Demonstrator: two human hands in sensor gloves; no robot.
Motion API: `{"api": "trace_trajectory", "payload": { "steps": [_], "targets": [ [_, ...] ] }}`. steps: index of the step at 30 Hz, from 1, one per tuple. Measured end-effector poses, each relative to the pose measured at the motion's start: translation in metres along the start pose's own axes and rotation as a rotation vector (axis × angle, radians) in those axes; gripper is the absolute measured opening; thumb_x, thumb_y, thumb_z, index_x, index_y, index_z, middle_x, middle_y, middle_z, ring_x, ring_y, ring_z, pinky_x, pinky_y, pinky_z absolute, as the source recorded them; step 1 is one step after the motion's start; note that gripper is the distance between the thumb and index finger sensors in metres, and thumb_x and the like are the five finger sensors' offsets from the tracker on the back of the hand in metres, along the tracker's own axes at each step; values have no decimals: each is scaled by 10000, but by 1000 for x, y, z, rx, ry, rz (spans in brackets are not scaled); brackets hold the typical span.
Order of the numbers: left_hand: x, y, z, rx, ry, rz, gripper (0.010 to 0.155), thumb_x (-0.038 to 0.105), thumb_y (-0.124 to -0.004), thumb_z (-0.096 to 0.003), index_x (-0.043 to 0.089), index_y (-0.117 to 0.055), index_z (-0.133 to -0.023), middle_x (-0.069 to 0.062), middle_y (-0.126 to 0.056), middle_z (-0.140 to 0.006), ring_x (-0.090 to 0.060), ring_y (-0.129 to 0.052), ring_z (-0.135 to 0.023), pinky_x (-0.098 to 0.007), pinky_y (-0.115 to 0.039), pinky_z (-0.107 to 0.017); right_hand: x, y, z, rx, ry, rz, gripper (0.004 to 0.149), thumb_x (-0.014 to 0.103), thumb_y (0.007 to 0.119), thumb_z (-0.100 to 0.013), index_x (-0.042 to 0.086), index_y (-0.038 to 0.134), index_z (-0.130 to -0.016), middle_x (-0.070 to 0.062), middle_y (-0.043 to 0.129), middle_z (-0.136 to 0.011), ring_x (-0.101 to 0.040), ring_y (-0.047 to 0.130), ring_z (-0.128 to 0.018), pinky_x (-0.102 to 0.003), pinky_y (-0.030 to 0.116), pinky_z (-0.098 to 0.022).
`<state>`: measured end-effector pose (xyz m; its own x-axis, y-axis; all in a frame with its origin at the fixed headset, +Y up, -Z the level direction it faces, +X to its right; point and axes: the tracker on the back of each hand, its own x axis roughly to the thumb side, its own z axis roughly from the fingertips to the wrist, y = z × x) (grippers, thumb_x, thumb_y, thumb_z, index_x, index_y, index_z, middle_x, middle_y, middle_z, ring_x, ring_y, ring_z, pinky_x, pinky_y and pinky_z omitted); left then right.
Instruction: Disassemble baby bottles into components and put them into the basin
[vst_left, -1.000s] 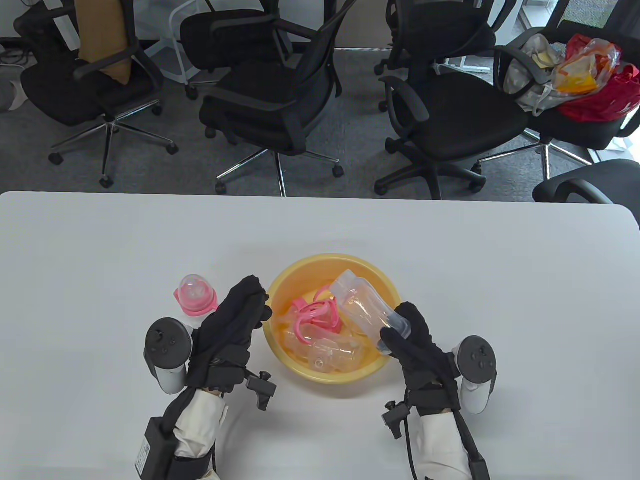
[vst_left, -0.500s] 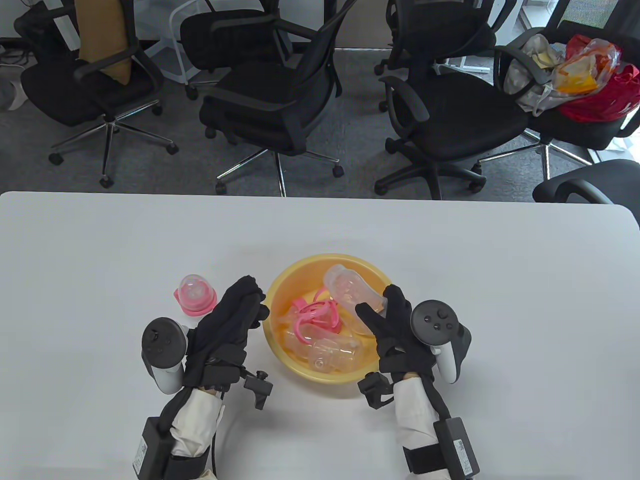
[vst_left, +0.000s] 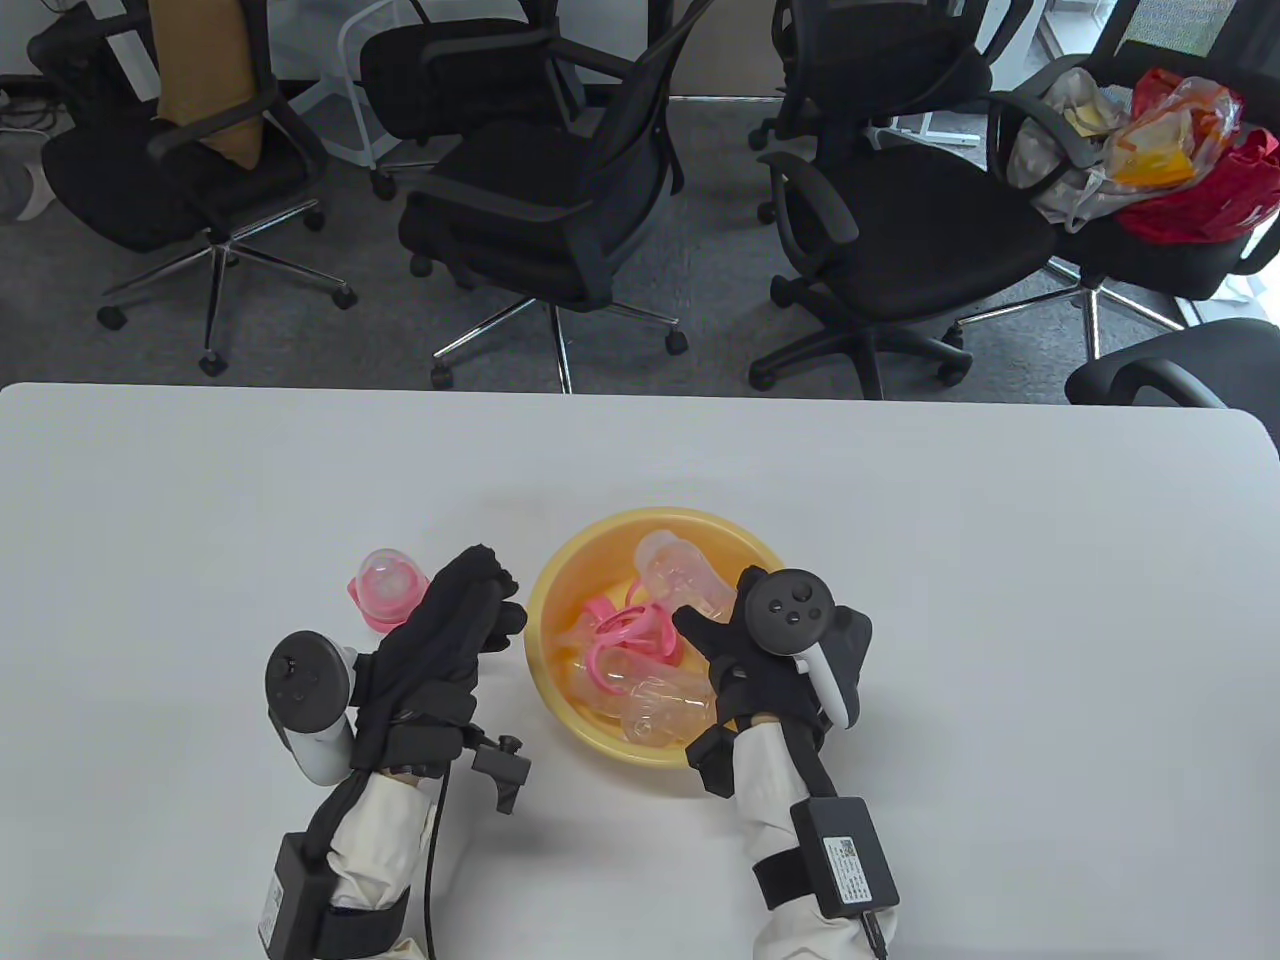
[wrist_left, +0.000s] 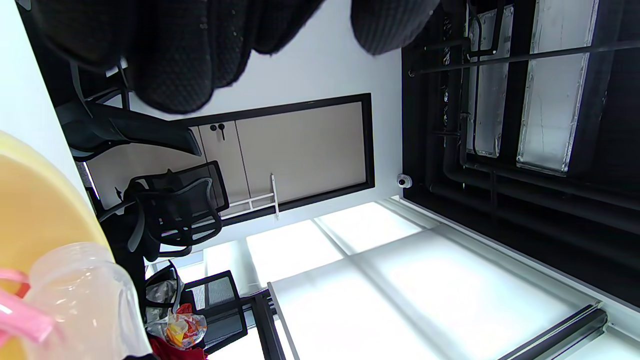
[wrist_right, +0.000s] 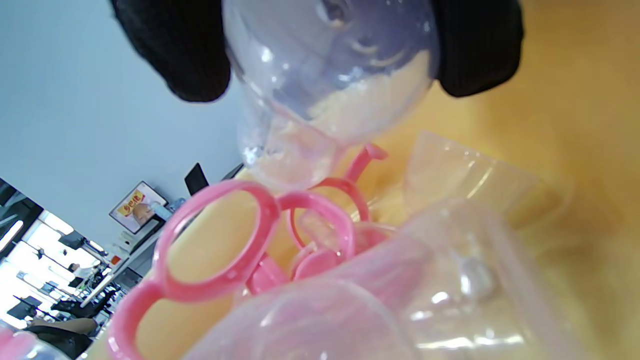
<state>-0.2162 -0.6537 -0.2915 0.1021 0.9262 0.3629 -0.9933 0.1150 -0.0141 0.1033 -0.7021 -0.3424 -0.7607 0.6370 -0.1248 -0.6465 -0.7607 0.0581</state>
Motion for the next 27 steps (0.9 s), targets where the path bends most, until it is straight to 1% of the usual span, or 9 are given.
{"api": "trace_trajectory", "payload": {
  "steps": [3,5,9,12,20,25,27],
  "targets": [
    [1,1,0,1,0,9,627,349,-687,-637,-96,-642,-1077,-389,-779,-951,-493,-919,-706,-600,-795,-503,4,0,-4,88,31,53,844,390,764,-580,-113,292,-1067,-419,406,-1040,-669,565,-830,-611,656,-639],
    [1,0,0,-4,-2,13,627,348,-687,-638,-97,-641,-1077,-387,-780,-951,-492,-920,-707,-600,-794,-504,7,0,-8,152,68,124,847,379,766,-580,-115,286,-1073,-422,406,-1041,-669,565,-827,-609,652,-642],
    [0,-1,0,-11,-6,13,628,349,-686,-638,-97,-642,-1078,-388,-781,-950,-493,-920,-706,-600,-795,-504,11,3,-12,171,90,239,850,378,776,-572,-110,297,-1078,-413,431,-1042,-660,587,-821,-602,661,-638],
    [0,-1,0,-13,-6,13,627,349,-687,-637,-96,-642,-1077,-388,-782,-950,-492,-921,-706,-600,-795,-503,14,6,-15,201,107,281,856,378,776,-571,-109,290,-1081,-412,433,-1044,-656,588,-821,-599,659,-641],
    [0,-1,0,-20,-6,5,629,349,-686,-638,-98,-639,-1079,-392,-778,-951,-495,-919,-707,-602,-793,-505,14,9,-14,221,116,294,859,386,754,-579,-100,262,-1089,-409,404,-1057,-651,563,-838,-609,642,-646],
    [-2,-3,0,-21,-2,-13,627,347,-686,-638,-98,-640,-1078,-391,-778,-951,-497,-918,-706,-603,-793,-504,14,-2,-3,198,62,254,854,406,733,-585,-98,265,-1091,-414,392,-1060,-656,548,-839,-613,641,-644],
    [-1,-4,1,-19,-10,-23,627,346,-688,-637,-99,-641,-1077,-391,-779,-951,-497,-919,-707,-604,-792,-504,15,-9,6,165,7,233,849,414,718,-591,-98,263,-1092,-415,385,-1061,-658,539,-840,-617,636,-644]
  ]
}}
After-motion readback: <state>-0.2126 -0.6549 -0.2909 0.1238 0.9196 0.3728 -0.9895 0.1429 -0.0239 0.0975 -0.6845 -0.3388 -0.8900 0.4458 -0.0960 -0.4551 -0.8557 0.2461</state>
